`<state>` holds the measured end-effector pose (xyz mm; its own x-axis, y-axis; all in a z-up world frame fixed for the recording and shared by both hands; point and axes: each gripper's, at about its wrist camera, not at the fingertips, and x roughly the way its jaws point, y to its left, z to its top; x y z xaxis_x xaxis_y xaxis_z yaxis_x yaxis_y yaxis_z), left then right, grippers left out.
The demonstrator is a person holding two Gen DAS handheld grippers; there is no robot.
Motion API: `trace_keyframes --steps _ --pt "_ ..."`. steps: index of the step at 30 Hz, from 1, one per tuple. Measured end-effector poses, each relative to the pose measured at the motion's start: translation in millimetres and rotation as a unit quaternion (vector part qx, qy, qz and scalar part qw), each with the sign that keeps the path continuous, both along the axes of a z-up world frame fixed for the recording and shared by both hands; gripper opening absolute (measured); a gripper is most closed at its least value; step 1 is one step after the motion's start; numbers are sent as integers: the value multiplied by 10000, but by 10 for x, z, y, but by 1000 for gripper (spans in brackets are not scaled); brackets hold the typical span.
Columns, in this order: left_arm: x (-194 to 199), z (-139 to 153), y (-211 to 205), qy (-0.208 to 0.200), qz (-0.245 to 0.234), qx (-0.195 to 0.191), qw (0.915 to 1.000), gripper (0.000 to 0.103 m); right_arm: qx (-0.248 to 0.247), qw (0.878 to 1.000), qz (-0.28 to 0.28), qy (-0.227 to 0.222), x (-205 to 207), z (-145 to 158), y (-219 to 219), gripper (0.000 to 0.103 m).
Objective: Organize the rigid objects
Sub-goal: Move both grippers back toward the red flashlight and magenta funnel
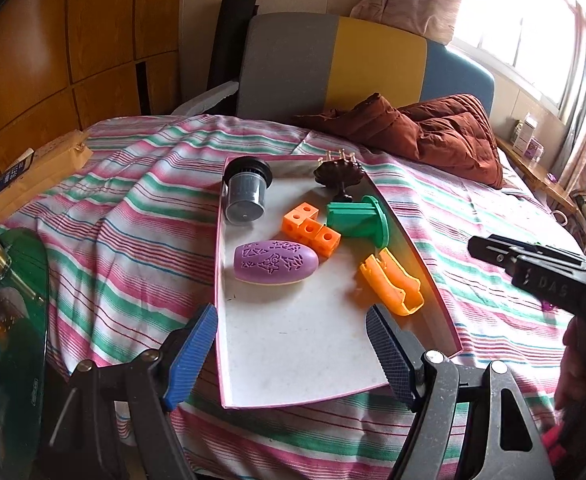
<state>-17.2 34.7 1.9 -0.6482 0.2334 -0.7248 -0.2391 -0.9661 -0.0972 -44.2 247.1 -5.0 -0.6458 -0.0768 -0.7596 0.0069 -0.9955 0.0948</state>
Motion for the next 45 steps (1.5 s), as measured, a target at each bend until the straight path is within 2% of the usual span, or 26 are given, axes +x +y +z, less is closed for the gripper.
trace_keyframes --steps 11,19,25,29,33,45 --pt "57 86 242 114 -292 -130 9994 77 90 9945 -1040 53 178 120 936 32" --pt "72 89 446 110 -530 -239 9982 79 174 9815 -1903 142 342 185 1732 32" --pt "86 109 634 135 -751 -312 9966 79 113 9591 -2822 173 510 60 2334 32" --pt "76 108 785 123 -909 -337 9952 79 -423 9322 -3595 23 673 -78 2704 32" --pt "72 95 976 75 -1101 -321 9934 79 -789 9132 -3996 87 826 -91 2879 32" --pt "42 15 1676 -162 -1836 -271 9825 79 -1288 8870 -4435 42 990 -157 3093 32"
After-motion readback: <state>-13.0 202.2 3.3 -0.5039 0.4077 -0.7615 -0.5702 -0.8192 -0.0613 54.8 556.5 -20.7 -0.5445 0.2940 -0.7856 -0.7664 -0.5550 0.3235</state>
